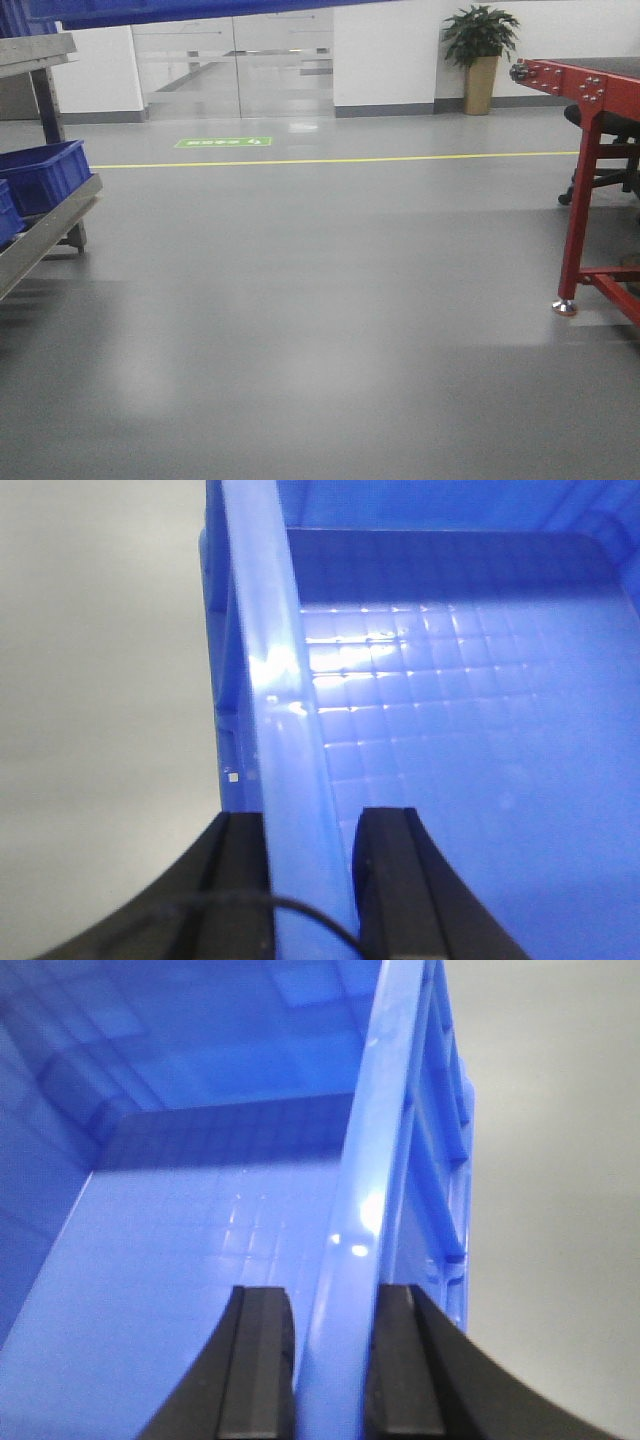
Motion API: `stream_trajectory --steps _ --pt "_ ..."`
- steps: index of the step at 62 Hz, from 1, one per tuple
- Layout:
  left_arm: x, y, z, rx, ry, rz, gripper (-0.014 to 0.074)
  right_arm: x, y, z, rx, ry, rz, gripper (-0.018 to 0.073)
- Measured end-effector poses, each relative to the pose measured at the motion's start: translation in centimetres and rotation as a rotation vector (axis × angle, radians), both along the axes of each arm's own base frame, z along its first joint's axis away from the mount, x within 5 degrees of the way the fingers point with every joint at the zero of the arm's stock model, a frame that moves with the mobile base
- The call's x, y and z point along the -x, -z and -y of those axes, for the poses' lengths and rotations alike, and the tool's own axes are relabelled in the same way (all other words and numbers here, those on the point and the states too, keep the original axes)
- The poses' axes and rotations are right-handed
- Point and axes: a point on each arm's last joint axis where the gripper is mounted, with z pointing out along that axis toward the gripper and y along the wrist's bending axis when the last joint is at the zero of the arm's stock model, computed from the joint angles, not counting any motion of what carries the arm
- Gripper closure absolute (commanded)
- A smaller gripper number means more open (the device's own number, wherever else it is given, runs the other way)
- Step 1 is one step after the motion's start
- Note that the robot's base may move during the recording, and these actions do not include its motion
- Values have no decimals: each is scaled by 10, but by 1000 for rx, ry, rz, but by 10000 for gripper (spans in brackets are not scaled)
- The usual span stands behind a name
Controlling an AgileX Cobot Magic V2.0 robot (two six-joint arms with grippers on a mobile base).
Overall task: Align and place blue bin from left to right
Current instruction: 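Drive the base to the other shelf rack carrying the bin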
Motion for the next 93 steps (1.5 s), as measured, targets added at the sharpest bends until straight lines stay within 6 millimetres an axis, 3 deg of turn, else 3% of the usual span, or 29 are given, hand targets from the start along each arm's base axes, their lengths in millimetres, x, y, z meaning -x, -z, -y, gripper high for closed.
stream_trajectory --steps 93 --pt "0 0 0 0 0 0 583 0 0 0 0 0 0 638"
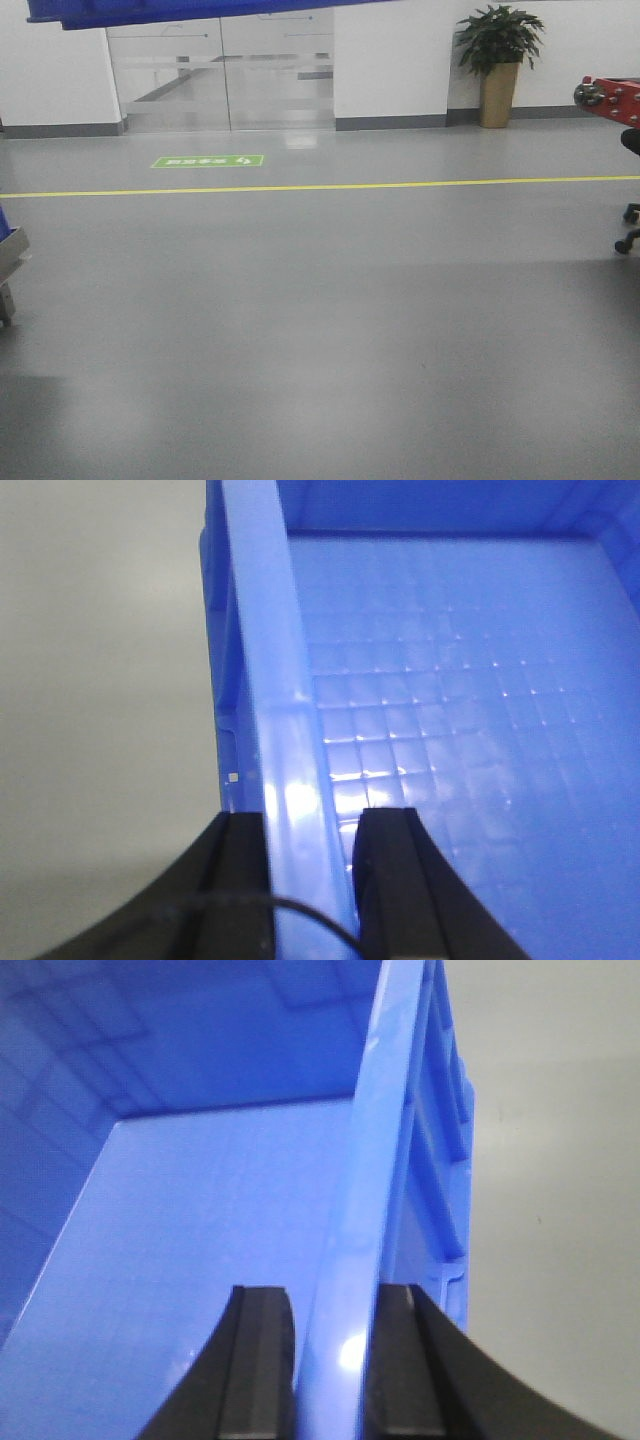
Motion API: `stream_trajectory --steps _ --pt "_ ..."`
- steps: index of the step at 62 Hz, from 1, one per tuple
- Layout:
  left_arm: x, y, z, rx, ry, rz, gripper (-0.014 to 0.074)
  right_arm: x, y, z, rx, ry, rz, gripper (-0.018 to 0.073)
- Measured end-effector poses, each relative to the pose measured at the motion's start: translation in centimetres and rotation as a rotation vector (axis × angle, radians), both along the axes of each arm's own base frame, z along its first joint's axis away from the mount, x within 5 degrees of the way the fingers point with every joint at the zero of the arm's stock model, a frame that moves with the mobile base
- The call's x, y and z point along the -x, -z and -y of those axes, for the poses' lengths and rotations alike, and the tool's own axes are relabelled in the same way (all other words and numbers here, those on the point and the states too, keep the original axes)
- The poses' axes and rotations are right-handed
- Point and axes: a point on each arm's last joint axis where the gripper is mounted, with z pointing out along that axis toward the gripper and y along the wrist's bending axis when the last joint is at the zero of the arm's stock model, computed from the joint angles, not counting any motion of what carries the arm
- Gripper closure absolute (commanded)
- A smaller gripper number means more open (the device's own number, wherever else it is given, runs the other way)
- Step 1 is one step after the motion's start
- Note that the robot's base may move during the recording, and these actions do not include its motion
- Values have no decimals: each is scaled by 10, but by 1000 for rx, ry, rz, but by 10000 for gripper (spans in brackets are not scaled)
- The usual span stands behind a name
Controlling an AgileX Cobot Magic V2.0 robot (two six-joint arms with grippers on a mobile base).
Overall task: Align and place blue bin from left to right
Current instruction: 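Drive the base to the other shelf rack carrying the bin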
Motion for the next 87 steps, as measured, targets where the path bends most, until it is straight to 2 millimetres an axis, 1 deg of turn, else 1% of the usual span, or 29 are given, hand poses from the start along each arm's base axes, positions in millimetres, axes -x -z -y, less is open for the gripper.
stream_trajectory --steps 87 --pt "0 0 0 0 0 0 583 0 0 0 -1 0 2 638"
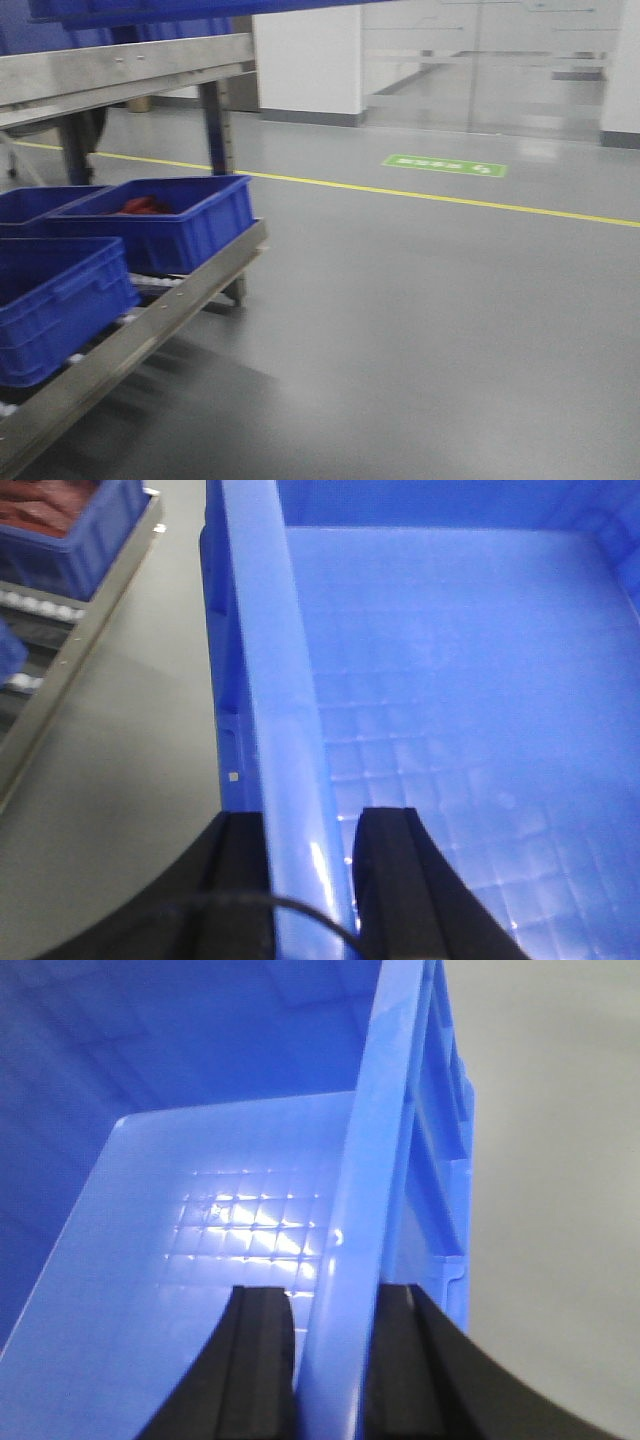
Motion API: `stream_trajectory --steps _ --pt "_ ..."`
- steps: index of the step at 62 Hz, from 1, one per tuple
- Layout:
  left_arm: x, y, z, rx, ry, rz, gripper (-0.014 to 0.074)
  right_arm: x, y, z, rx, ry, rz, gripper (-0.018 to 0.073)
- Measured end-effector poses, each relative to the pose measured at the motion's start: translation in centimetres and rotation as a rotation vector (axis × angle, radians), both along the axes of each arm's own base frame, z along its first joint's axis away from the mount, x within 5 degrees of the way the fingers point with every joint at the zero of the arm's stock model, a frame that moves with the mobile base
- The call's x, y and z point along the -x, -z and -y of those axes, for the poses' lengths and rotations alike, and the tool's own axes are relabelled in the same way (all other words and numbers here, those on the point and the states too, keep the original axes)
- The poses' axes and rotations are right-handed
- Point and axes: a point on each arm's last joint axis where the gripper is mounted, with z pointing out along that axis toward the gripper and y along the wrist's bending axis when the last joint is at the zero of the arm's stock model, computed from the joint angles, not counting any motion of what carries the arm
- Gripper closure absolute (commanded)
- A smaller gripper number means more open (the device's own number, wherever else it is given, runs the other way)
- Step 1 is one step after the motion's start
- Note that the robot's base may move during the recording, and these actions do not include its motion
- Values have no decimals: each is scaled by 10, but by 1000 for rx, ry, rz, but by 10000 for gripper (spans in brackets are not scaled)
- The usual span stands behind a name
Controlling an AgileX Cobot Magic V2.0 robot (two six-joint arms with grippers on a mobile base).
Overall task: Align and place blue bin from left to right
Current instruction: 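Drive the base to the other shelf rack carrying the bin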
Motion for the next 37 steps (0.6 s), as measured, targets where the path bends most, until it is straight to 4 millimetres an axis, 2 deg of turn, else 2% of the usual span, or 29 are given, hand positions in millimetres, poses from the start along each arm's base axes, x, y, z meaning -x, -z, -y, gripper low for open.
stream_trajectory --steps 37 --pt "0 0 0 0 0 0 583 0 0 0 0 0 0 638"
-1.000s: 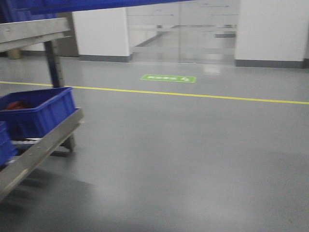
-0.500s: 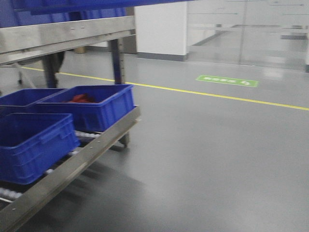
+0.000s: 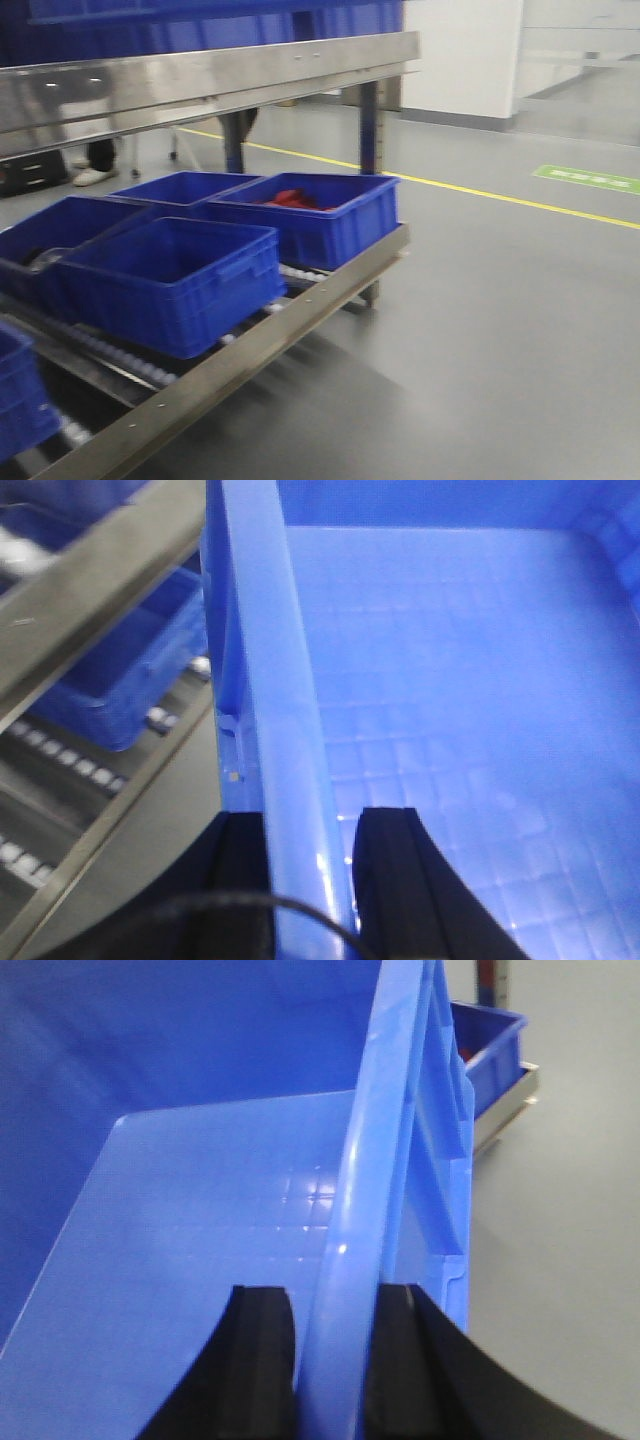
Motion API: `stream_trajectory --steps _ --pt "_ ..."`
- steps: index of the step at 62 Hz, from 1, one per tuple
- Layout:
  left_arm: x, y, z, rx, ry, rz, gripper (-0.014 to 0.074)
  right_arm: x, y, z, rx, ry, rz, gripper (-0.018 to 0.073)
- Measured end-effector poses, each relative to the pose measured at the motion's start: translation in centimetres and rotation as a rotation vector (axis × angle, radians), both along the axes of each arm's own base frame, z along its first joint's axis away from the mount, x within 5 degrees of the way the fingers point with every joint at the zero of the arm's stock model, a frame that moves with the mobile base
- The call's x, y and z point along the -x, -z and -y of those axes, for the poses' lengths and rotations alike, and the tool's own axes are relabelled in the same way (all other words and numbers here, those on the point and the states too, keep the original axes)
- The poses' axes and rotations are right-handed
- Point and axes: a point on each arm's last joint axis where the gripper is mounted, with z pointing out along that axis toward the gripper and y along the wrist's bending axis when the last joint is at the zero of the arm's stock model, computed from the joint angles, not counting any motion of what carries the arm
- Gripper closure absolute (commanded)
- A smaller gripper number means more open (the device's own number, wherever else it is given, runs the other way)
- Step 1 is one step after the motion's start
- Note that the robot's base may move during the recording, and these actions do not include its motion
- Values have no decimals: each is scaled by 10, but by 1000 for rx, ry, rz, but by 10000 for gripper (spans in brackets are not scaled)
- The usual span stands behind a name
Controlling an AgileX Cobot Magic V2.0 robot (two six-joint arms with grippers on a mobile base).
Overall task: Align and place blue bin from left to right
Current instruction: 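Drive the base to the other shelf rack carrying the bin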
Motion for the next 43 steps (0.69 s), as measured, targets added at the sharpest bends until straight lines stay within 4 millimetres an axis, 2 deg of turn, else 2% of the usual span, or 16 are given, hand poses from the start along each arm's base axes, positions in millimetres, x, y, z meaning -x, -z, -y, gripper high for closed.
stream_trajectory --steps 43 --pt "0 0 0 0 0 0 583 0 0 0 0 0 0 638"
